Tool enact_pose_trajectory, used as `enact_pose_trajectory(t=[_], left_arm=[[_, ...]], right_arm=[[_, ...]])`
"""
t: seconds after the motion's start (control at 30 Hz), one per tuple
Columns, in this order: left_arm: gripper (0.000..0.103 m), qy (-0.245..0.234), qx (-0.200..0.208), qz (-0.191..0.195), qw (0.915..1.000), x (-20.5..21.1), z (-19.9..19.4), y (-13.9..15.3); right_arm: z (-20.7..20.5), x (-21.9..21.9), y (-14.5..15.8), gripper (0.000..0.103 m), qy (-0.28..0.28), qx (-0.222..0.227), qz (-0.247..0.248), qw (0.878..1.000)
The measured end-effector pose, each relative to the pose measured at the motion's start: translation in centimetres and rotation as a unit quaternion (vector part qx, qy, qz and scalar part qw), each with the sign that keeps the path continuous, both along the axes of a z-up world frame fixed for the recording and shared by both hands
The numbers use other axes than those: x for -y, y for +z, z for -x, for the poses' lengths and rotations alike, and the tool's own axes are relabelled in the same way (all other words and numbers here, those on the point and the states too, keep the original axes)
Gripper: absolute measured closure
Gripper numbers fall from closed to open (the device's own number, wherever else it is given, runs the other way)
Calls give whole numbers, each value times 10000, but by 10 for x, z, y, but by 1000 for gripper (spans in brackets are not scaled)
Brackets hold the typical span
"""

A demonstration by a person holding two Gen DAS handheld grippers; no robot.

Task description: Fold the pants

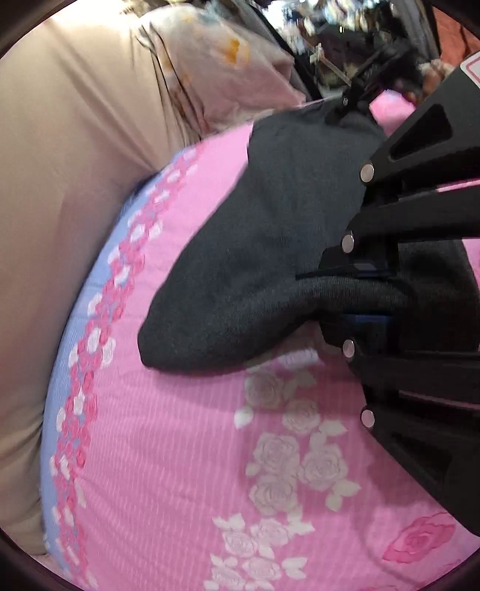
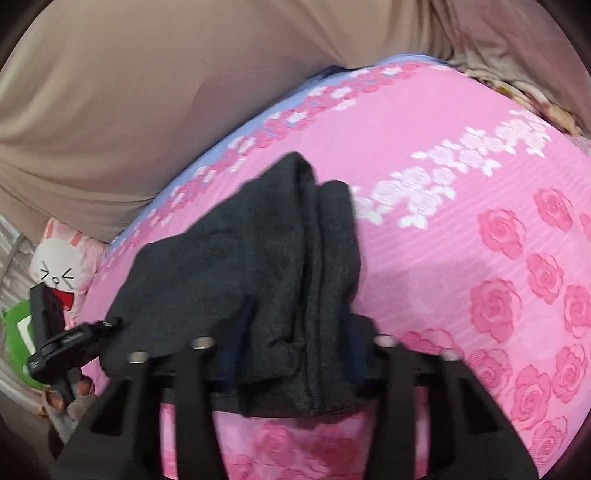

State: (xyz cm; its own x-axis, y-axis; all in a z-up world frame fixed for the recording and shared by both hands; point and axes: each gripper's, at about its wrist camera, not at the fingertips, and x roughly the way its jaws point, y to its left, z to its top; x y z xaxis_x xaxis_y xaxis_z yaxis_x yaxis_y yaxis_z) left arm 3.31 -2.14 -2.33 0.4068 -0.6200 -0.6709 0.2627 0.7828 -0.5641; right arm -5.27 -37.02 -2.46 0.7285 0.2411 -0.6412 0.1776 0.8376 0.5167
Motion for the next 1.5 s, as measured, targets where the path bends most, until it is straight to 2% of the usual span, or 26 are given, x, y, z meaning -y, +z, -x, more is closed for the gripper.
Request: enact_pose_trajectory(t=[0.07, 0.1, 0.2, 0.3, 0.37, 0.4, 0.43, 0.53, 0.6, 0.7, 0.73, 0.8, 0.83, 0.87, 0.93, 1.07, 1.1, 1.17, 1.2, 1.23, 1.27, 1.33, 1.4, 1.43, 1.47, 1.5], left_arm=[[97, 102, 132, 239, 9996, -18, 1, 16], [97, 177, 375, 294, 9987, -32, 7, 34], [97, 375, 856, 143, 9955, -64, 26, 70], [97, 695, 986, -294, 9923, -94, 42, 76], [95, 716, 683, -547, 9936, -105, 41, 57], [91, 676, 416, -585, 9951, -107, 39, 41], [92, 737, 277, -648, 9948, -109, 39, 30], [74, 1018, 517, -1047, 9879, -108, 54, 22], [44, 1224, 815, -1196, 9819, -105, 61, 30], [21, 1326, 1198, -1217, 9763, -101, 67, 39], [21, 1339, 1228, -1255, 9753, -99, 67, 39], [21, 1331, 1246, -1291, 9747, -99, 67, 35], [21, 1353, 1242, -1326, 9740, -99, 68, 34], [21, 1374, 1242, -1355, 9733, -100, 69, 34], [21, 1390, 1316, -1364, 9720, -106, 73, 39], [20, 1367, 1498, -1367, 9696, -108, 77, 50], [19, 1340, 1490, -1379, 9700, -107, 75, 49], [18, 1301, 1386, -1406, 9716, -104, 70, 41], [18, 1261, 1182, -1380, 9752, -102, 65, 32], [18, 1204, 964, -1309, 9793, -102, 60, 24], [18, 1140, 712, -1194, 9837, -103, 56, 16], [18, 944, 179, -741, 9926, -107, 51, 1], [19, 954, 147, -470, 9942, -112, 54, -2], [23, 827, 107, -329, 9960, -112, 55, -3], [45, 550, -24, -51, 9985, -110, 54, -6], [81, 402, -179, 115, 9990, -109, 53, -10]], right_arm=[[5, -13, 25, 75, 117, 342, 31, 9993], [6, -21, 36, 76, 227, 509, 8, 9984], [9, -57, 63, 76, 669, 865, 142, 9939], [-1, -84, 39, 69, 892, 549, 230, 9942], [-10, -92, -1, 63, 823, -150, 510, 9952], [-6, -92, -13, 47, 675, -296, 630, 9953], [4, -87, -10, 39, 457, -148, 541, 9974], [16, -89, 23, 38, 322, 189, 791, 9962], [14, -94, 44, 38, 519, 407, 811, 9945], [-6, -103, 51, 34, 747, 526, 679, 9935], [-22, -107, 45, 30, 766, 411, 719, 9936], [-45, -115, 26, 33, 792, 161, 754, 9939], [-56, -120, 15, 73, 916, -3, 705, 9933], [-65, -128, 6, 80, 962, -178, 705, 9927], [-53, -131, 25, 93, 979, 171, 864, 9913], [-20, -129, 74, 94, 908, 882, 930, 9876], [-18, -126, 71, 93, 817, 820, 1047, 9877], [-29, -118, 34, 88, 701, 161, 1321, 9886], [-36, -113, 14, 85, 649, -221, 1389, 9879], [-36, -107, 1, 79, 541, -335, 1224, 9904], [-30, -99, -1, 79, 437, -183, 851, 9952], [-22, -96, 9, 71, 437, -5, 617, 9971], [-19, -97, 16, 58, 538, 48, 619, 9966], [-19, -100, 16, 57, 645, 19, 642, 9958], [-19, -102, 14, 57, 706, -13, 666, 9953], [-18, -107, 9, 56, 772, -52, 721, 9944]])
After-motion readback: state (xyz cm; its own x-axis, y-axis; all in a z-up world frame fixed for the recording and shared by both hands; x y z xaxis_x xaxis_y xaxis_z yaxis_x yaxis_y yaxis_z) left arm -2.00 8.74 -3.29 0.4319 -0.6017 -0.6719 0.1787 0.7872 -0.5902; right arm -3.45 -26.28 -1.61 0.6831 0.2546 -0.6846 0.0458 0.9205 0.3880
